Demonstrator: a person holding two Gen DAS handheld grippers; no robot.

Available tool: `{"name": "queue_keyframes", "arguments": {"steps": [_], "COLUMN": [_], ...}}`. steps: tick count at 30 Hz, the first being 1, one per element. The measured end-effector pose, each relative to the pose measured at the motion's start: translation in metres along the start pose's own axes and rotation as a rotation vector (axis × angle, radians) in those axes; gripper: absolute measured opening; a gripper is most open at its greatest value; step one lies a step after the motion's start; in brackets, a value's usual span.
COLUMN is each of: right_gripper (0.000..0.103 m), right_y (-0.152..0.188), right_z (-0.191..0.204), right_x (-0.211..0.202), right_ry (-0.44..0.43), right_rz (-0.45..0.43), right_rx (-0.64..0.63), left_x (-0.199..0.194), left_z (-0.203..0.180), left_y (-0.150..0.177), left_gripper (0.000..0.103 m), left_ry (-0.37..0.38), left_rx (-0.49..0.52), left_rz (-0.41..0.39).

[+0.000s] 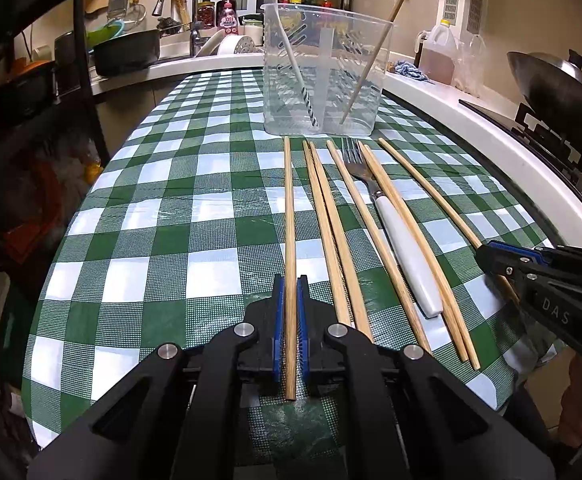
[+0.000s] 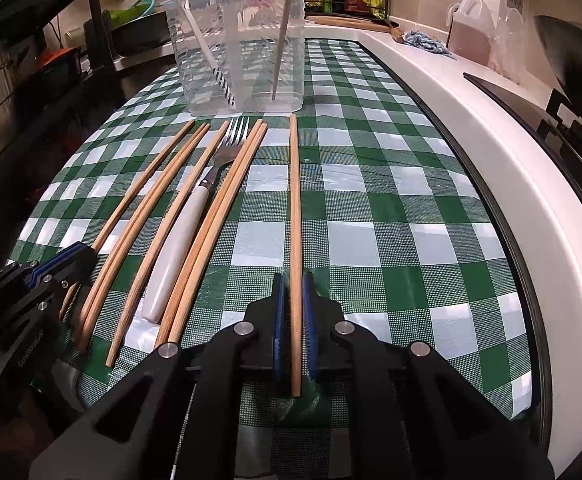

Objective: Organize utensils
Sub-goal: 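Close the right tool on a wooden chopstick while the left tool grasps another chopstick, then lift both chopsticks and carry them over the clear container with both tools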

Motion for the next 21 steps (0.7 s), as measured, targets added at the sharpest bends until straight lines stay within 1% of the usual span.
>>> {"name": "queue_keyframes", "arguments": {"steps": [10, 16, 21], "right_gripper": [0.008, 0.006, 0.006], "right_y": [-0.001, -0.001, -0.010], "right_z": [0.001, 0.003, 0.006], "right_x": [0.000, -0.002, -0.019], "right_ry": [0.010, -0.024, -0.028], "right_rz": [-0.009, -0.006, -0.065], "right_rx": [-0.015, -0.001, -0.013], "left_x": [0.001, 0.000, -0.013], "left_z": [-0.002, -0.002, -0.002], "left_y": [-0.001, -0.002, -0.010], "left_gripper": [0.006, 0.006, 0.006], "left_ry": [-0.006, -0.003, 0.007], "left_rx": [0.010, 0.004, 0.001], "left_rz": [-0.014, -0.013, -0.044]}}
Point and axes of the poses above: each gripper's, at about its wrist camera, not at the fingertips, and x roughly the way its jaws point, z to its left, y to its underside, the point moved 9 cm from there along x, roughly the way its jaws point, and after that the axes turned 3 degrees about -y, right-handed, at the moved point
